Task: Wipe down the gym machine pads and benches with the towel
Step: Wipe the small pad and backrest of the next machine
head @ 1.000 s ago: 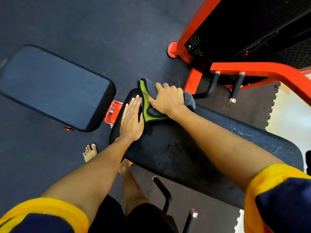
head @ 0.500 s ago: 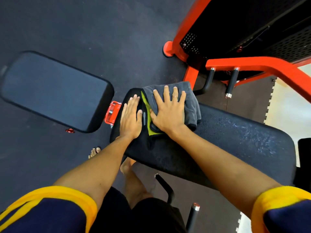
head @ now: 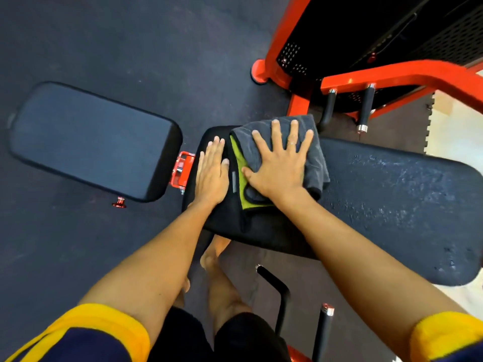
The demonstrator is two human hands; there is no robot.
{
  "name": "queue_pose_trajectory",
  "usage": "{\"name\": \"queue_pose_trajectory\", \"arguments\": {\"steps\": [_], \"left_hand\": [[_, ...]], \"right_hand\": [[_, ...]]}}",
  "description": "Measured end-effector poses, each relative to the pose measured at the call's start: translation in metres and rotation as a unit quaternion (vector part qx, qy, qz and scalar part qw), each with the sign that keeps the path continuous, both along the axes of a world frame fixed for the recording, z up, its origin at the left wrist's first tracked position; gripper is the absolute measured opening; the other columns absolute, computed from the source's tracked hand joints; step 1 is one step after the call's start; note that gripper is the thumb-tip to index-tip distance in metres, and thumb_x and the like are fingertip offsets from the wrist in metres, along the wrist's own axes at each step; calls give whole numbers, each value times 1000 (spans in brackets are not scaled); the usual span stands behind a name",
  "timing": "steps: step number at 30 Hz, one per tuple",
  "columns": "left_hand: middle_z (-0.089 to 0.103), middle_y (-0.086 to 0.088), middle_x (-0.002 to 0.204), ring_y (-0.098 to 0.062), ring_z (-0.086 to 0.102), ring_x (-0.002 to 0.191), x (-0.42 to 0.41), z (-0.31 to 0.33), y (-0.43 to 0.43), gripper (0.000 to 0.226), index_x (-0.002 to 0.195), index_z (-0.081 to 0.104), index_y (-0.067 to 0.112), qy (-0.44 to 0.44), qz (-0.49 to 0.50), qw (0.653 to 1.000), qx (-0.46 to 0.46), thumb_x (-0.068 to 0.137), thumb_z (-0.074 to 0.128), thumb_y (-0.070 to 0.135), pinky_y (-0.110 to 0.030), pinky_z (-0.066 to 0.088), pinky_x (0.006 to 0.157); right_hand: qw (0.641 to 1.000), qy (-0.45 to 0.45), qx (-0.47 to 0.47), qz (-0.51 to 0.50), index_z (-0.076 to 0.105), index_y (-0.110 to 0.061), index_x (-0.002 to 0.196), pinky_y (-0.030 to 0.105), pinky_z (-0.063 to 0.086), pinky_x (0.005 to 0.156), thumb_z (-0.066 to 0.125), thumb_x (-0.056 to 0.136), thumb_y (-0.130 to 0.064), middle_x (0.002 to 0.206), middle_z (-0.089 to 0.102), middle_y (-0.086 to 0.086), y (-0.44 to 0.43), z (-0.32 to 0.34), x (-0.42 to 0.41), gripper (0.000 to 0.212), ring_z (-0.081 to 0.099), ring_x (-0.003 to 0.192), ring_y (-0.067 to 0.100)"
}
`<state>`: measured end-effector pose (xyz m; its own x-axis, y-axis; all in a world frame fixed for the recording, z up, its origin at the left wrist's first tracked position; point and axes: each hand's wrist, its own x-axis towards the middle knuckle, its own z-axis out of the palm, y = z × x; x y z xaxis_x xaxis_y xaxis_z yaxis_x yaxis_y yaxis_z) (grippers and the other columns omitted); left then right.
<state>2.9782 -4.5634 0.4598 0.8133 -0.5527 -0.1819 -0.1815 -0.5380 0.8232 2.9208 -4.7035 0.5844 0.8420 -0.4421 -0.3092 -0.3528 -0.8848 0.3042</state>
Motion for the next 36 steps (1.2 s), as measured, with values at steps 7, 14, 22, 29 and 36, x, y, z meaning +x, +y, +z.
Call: {"name": "queue_pose_trajectory", "arguments": {"steps": [7, 14, 22, 29, 36], "left_hand": [[14, 3, 170, -8, 4, 157, -27, -6, 32, 54, 163, 22, 19, -15, -14, 999, -29, 110, 32, 15, -34, 1, 129], [10, 1, 171, -10, 2, 157, -35, 0, 31, 54, 163, 18, 19, 4, -15, 1000, 13, 112, 28, 30, -30, -3, 128], [9, -2, 171, -13, 2, 158, -39, -1, 39, 54, 163, 16, 17, -20, -30, 999, 6, 112, 28, 26, -29, -4, 127], [9, 1, 171, -11, 2, 157, -38, 5, 34, 54, 164, 16, 19, -3, -19, 1000, 15, 111, 27, 28, -26, -6, 126], [15, -5, 170, -19, 9, 157, -32, -9, 33, 54, 162, 22, 15, -11, -31, 999, 18, 111, 33, 28, -33, 0, 127]], "right_hand": [[993, -14, 59, 100, 29, -31, 163, 70, 5, 121, 44, 86, -77, 171, 20, 12, 52, 14, -90, 90, 8, 155, 49], [995, -31, 40, 89, 37, -31, 159, 63, 6, 125, 56, 75, -86, 168, 31, 7, 19, 38, -111, 102, 22, 156, 39], [994, -25, 46, 97, 30, -28, 162, 65, 7, 124, 47, 85, -78, 169, 26, 11, 63, 21, -119, 94, 17, 156, 44], [986, 4, 1, 166, 23, -27, 165, 62, 11, 125, 68, 86, -47, 169, 26, 11, 35, 50, -166, 93, 22, 155, 43], [980, 24, 1, 198, 34, -22, 161, 64, 15, 123, 64, 93, -40, 166, 33, 13, 79, 4, -121, 76, 28, 152, 45]]}}
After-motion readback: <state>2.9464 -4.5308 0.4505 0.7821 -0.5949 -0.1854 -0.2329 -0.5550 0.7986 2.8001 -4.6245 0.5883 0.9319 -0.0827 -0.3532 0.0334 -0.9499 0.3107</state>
